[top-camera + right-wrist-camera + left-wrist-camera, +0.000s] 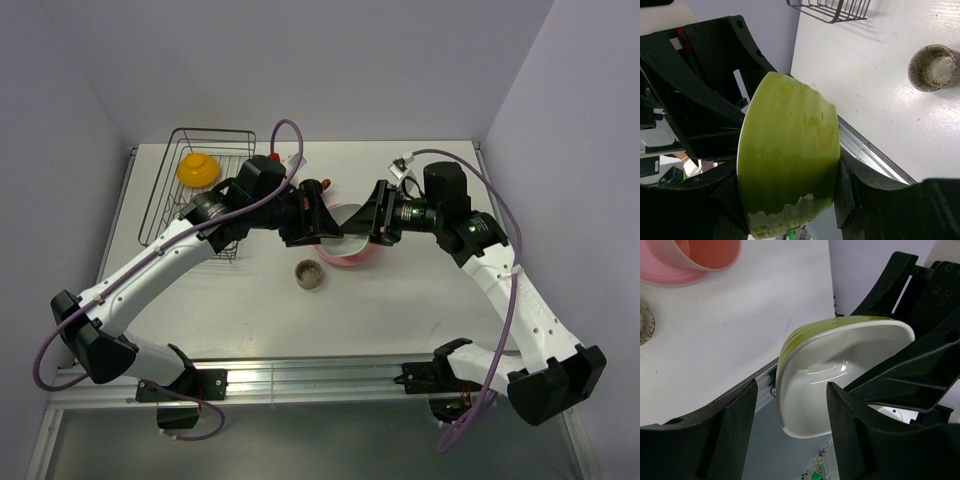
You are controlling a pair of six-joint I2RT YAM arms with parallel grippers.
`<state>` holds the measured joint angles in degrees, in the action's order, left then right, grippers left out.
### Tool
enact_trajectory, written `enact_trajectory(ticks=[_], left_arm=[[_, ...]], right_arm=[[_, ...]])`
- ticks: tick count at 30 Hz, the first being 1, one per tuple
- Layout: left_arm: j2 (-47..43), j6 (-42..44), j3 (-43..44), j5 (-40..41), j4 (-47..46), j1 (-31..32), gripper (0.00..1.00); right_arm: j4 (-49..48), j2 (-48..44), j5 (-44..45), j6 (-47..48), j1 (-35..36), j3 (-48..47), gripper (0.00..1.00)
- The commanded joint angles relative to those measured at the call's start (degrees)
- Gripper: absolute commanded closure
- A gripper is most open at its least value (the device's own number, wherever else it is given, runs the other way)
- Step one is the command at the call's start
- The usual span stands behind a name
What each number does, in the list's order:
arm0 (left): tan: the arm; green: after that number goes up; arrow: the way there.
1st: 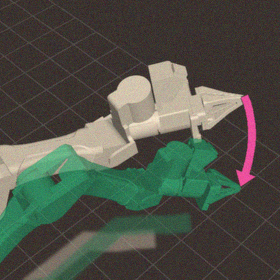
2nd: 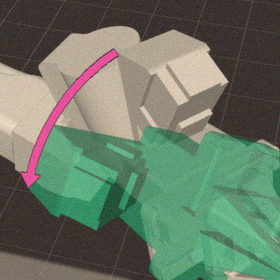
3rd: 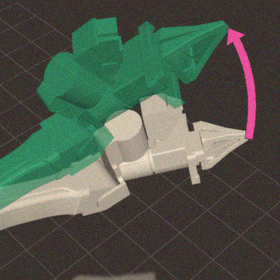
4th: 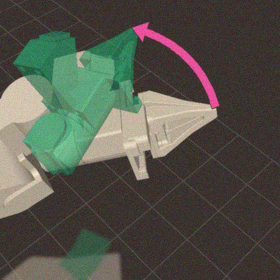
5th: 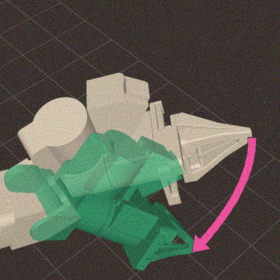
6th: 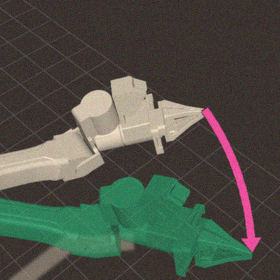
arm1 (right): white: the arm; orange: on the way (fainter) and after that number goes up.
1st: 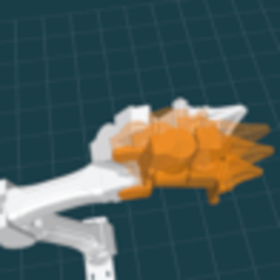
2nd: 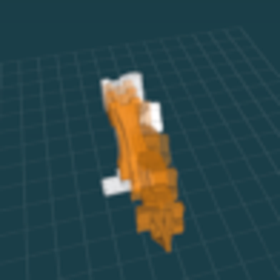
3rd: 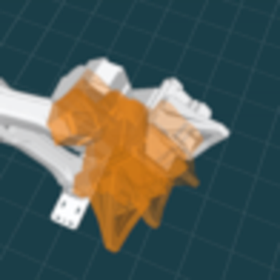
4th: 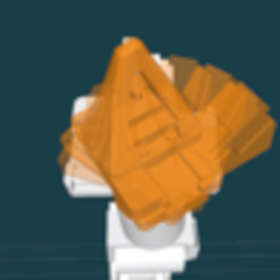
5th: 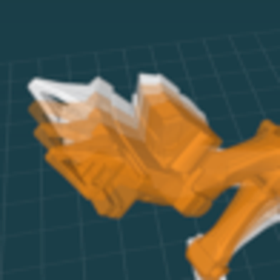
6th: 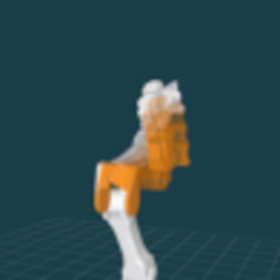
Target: Load the mixed dishes into the dish rack
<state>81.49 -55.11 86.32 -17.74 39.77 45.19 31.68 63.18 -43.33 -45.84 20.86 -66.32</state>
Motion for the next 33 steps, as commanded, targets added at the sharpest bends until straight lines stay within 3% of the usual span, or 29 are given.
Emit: enact_trajectory(ticks=[1,8,14,18,22,25,30,33], left_arm=[[-3.3,1.7,-0.9,-2.5,-4.5,0.0,0.36],[-7.3,2.3,-4.9,-5.4,-7.9,-2.9,0.32],[-13.2,2.1,-9.8,-16.2,-15.6,-8.1,0.28],[-14.2,0.8,-13.4,-26.3,-21.3,-9.0,0.23],[-14.9,-1.3,-16.7,-31.4,-27.3,-8.9,0.20],[-15.7,-3.2,-19.9,-32.9,-31.8,-8.9,0.13],[-16.9,-6.4,-25.0,-34.3,-38.0,-8.9,0.13],[-17.5,-10.5,-27.3,-35.3,-46.4,-8.9,0.12]], right_arm=[[-1.4,-0.6,-1.4,-0.5,0.5,-3.0,1.00],[-1.3,-1.6,-3.2,-1.9,-0.3,-3.0,1.00],[-2.9,-2.8,-6.9,-4.2,-3.2,-1.2,1.00],[-5.3,-3.2,-10.8,-6.5,-4.3,-0.6,1.00],[-7.2,-3.5,-13.3,-10.2,-4.3,-0.3,1.00],[-10.0,-4.0,-15.2,-13.0,-4.3,0.4,1.00],[-12.8,-4.9,-16.8,-17.1,-4.3,0.8,1.00],[-17.3,-5.4,-17.9,-20.2,-4.3,2.7,1.00]])
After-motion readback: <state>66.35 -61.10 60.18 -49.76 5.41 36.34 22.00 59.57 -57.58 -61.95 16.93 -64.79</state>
